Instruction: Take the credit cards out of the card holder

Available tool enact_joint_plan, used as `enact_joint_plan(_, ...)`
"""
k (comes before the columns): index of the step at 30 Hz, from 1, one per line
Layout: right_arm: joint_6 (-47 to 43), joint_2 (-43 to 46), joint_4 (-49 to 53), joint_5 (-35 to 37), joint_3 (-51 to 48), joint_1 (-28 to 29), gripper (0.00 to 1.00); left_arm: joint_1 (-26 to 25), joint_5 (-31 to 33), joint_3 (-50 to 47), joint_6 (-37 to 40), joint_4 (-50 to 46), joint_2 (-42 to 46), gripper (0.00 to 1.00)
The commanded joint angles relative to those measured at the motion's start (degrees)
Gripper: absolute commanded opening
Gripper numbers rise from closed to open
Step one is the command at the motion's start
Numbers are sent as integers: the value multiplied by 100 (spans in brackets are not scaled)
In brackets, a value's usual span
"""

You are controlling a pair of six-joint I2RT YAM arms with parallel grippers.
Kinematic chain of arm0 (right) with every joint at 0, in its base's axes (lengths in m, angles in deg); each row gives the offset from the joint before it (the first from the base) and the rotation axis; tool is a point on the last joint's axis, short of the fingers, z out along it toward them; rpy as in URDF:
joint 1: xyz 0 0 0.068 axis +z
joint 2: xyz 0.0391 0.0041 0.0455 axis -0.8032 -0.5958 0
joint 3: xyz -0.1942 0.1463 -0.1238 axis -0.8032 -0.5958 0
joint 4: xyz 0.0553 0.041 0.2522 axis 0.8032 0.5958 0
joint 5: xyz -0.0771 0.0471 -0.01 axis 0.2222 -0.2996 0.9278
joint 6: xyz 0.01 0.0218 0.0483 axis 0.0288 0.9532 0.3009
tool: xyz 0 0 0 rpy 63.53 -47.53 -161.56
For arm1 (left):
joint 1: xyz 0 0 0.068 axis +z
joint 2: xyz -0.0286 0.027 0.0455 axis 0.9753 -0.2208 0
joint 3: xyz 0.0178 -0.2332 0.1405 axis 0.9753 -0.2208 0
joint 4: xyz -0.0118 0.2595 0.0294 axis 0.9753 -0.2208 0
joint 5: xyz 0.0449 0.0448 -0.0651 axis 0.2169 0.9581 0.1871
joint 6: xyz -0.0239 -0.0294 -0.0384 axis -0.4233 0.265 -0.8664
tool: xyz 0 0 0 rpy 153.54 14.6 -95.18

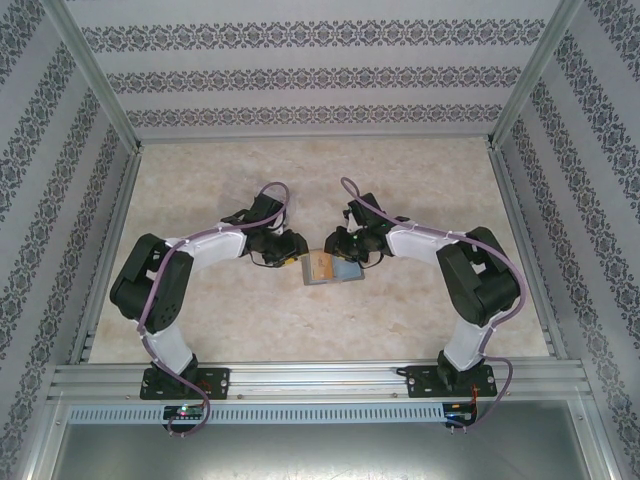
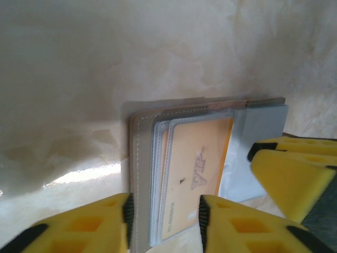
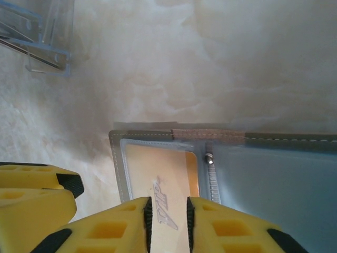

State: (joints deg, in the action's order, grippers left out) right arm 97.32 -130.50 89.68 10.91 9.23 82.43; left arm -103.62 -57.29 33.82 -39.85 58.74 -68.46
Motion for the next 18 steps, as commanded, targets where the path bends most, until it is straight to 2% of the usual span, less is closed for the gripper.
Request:
enact_joint_plan(1,-72,-192,-120,-302,-35,-43,23,-140,-140,139,-69,269,-146,31)
enact_joint_plan(18,-173,-255,-96,-74,-153,-148,22,-263,-307,267,-55,244,-581,12)
